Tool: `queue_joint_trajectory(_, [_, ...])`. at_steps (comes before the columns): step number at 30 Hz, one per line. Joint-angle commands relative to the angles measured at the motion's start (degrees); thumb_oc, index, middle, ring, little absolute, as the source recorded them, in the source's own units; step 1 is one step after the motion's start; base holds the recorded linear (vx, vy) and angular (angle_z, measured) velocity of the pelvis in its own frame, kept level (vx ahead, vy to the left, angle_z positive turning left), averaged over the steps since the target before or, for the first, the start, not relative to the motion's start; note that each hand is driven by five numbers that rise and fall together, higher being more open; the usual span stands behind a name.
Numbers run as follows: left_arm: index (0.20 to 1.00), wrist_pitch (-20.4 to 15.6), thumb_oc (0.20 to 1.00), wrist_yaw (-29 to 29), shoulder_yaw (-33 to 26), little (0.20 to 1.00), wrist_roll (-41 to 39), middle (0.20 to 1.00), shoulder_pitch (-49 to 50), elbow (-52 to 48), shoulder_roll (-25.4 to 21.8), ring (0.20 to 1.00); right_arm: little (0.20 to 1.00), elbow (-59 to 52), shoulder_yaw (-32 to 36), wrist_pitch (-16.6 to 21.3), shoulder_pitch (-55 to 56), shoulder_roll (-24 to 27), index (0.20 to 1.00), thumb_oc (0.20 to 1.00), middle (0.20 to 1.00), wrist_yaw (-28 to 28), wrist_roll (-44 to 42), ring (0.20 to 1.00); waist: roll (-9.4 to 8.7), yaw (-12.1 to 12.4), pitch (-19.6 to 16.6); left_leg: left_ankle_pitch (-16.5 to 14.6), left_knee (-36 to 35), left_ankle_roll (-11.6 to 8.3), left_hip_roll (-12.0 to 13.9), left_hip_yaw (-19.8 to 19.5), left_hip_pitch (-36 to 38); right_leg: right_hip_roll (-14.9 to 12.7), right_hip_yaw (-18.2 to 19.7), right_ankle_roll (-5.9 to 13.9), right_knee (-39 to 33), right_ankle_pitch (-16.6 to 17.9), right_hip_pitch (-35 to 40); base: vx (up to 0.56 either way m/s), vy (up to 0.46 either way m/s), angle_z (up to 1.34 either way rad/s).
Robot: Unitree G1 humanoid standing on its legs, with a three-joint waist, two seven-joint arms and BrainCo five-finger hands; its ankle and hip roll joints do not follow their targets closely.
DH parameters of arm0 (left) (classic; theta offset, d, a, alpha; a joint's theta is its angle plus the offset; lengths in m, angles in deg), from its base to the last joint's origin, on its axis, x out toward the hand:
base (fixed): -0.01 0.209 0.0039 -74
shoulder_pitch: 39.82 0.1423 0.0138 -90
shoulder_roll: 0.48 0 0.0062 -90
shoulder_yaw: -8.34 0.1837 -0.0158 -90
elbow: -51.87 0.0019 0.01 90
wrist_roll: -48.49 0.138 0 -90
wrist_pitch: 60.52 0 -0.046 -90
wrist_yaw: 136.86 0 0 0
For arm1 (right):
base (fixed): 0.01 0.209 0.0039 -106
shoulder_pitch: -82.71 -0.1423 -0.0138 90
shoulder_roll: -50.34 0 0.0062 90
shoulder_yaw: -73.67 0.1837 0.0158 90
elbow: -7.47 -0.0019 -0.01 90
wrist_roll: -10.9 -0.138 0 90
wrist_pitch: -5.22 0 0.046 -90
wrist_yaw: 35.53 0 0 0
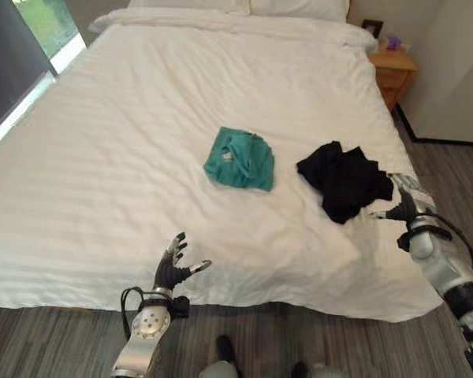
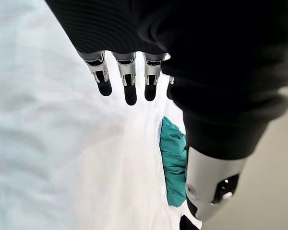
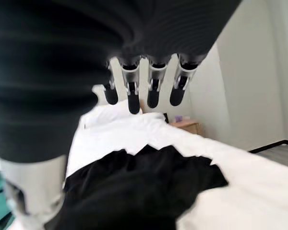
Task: Pick up bed clothes into laundry basket.
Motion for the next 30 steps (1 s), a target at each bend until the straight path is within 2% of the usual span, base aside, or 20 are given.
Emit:
queue_joint_trajectory(1, [1.000, -2.34, 1.000, -0.38, -0.58, 1.000, -3.49, 1.000, -1.89, -2.50, -2.79, 1.000, 1.000, 7.47, -0.49, -0.42, -8.19, -1.21, 1.000, 1.000, 1.000, -0.13, -2.29, 1.000, -2.57, 1.99, 1.67, -3.67, 0.37, -8.08, 2.07, -1.02, 1.16, -0.16, 0.96, 1.21, -14.06, 8.83, 1.38, 0.13, -0.066, 0.38])
queue_joint_trajectory(3, [1.000, -2.69, 1.000, -2.96, 0.09, 1.000, -6.68, 1.000, -0.40, -3.99, -3.42, 1.000, 1.000, 19.31, -1.28, -2.09, -10.85, -4.88, 1.000, 1.000, 1.000, 1.16, -4.49, 1.000, -2.43, 3.29, 1.58, -3.06, 0.37, -8.62, 1.88, -0.83, 0.60, -0.53, -0.12, 0.88, -18.23, 9.83, 2.49, 0.18, -0.089, 0.65])
queue_joint_trajectory(7, [1.000, -2.92, 1.000, -4.80, 0.34, 1.000, -7.15, 1.000, 0.74, -3.38, -3.68, 1.000, 1.000, 29.11, -3.01, -2.33, -15.28, -6.29, 1.000, 1.000, 1.000, 1.74, -3.13, 1.000, -1.33, 5.11, 1.88, -2.47, 0.37, -8.97, 1.72, -1.21, -2.11, -0.33, -2.24, 0.89, -22.83, 11.31, 2.72, 0.06, -0.111, 0.18])
queue_joint_trajectory(9, [1.000, -3.17, 1.000, -4.98, 0.22, 1.000, -7.68, 1.000, 0.93, -2.53, -3.74, 1.000, 1.000, 30.30, -3.50, -2.23, -17.64, -4.68, 1.000, 1.000, 1.000, 1.33, -2.17, 1.000, 0.03, 5.55, 2.56, -1.54, 0.37, -9.55, 1.65, -1.46, -4.25, -0.42, -2.80, 0.92, -23.97, 11.68, 1.47, 0.00, -0.070, 0.04])
queue_joint_trajectory(10, [1.000, -3.35, 1.000, -4.97, 0.09, 1.000, -8.09, 1.000, 0.99, -2.01, -3.66, 1.000, 1.000, 30.64, -3.70, -2.15, -19.56, -3.29, 1.000, 1.000, 1.000, 1.08, -2.13, 1.000, 0.76, 5.79, 2.64, -2.26, 0.37, -10.49, 1.72, -2.09, -5.04, -0.52, -2.41, 1.54, -24.20, 10.66, 1.06, 0.00, -0.032, 0.05])
queue_joint_trajectory(13, [1.000, -4.24, 1.000, -4.84, -0.32, 1.000, -8.92, 1.000, 0.83, -1.57, -2.61, 1.000, 1.000, 30.24, -5.64, -1.67, -24.64, 0.88, 1.000, 1.000, 1.000, 0.33, -1.47, 1.000, 2.73, 5.93, 3.28, -1.13, 0.37, -11.47, 2.62, -1.79, -7.63, -0.56, -2.87, 1.77, -24.26, 10.29, -1.45, -0.03, -0.023, -0.04])
queue_joint_trajectory(17, [1.000, -5.29, 1.000, -4.77, -0.72, 1.000, -9.97, 1.000, 1.10, -2.74, -2.14, 1.000, 1.000, 28.33, -10.00, -0.62, -32.53, 4.98, 1.000, 1.000, 1.000, -0.88, -0.31, 1.000, 4.38, 6.58, 4.00, 0.24, 0.37, -12.48, 4.05, -1.14, -9.53, 0.05, -2.70, 2.09, -24.26, 9.23, -2.88, -0.03, -0.047, -0.03])
queue_joint_trajectory(20, [1.000, -5.59, 1.000, -5.13, -0.90, 1.000, -10.52, 1.000, 1.48, -3.87, -2.05, 1.000, 1.000, 26.64, -11.76, -0.16, -35.07, 6.32, 1.000, 1.000, 1.000, -0.93, -0.77, 1.000, 4.55, 6.58, 3.74, 0.63, 0.37, -12.75, 4.59, -0.76, -9.13, 0.62, -2.57, 1.82, -24.26, 8.82, -2.43, 0.03, -0.046, -0.10])
queue_joint_trajectory(25, [1.000, -5.33, 1.000, -5.85, -0.76, 1.000, -11.03, 1.000, 1.73, -4.75, -2.11, 1.000, 1.000, 24.70, -12.63, -0.22, -36.17, 5.86, 1.000, 1.000, 1.000, -0.63, -0.46, 1.000, 4.83, 6.20, 3.53, 0.68, 0.37, -12.81, 4.85, -0.83, -8.10, 1.18, -2.24, 1.38, -24.26, 8.21, -1.09, 0.06, -0.045, -0.07])
queue_joint_trajectory(26, [1.000, -5.02, 1.000, -6.46, -0.75, 1.000, -11.56, 1.000, 2.21, -5.25, -2.41, 1.000, 1.000, 24.60, -13.12, -0.17, -37.21, 6.32, 1.000, 1.000, 1.000, 0.33, -0.86, 1.000, 4.74, 6.04, 3.11, 0.76, 0.37, -12.93, 5.14, -0.61, -7.52, 1.46, -2.21, 1.11, -24.26, 7.87, -0.47, -0.03, -0.040, -0.01])
queue_joint_trajectory(27, [1.000, -5.02, 1.000, -6.46, -0.82, 1.000, -11.58, 1.000, 2.21, -5.31, -2.39, 1.000, 1.000, 24.60, -13.16, -0.16, -37.30, 6.31, 1.000, 1.000, 1.000, 0.33, -0.89, 1.000, 4.82, 6.03, 3.44, 1.95, 0.37, -12.28, 5.25, 0.20, -7.99, 1.52, -2.79, 0.62, -24.26, 8.91, -0.94, -0.02, -0.047, -0.01])
queue_joint_trajectory(30, [1.000, -4.56, 1.000, -6.72, -0.74, 1.000, -12.24, 1.000, 2.49, -4.98, -2.09, 1.000, 1.000, 26.53, -13.90, -0.66, -38.40, 6.34, 1.000, 1.000, 1.000, 2.50, -2.51, 1.000, 4.25, 5.68, 3.16, 1.67, 0.37, -12.34, 5.58, 0.23, -7.13, 1.84, -2.69, 0.41, -24.26, 8.47, 0.00, 0.00, -0.023, 0.00])
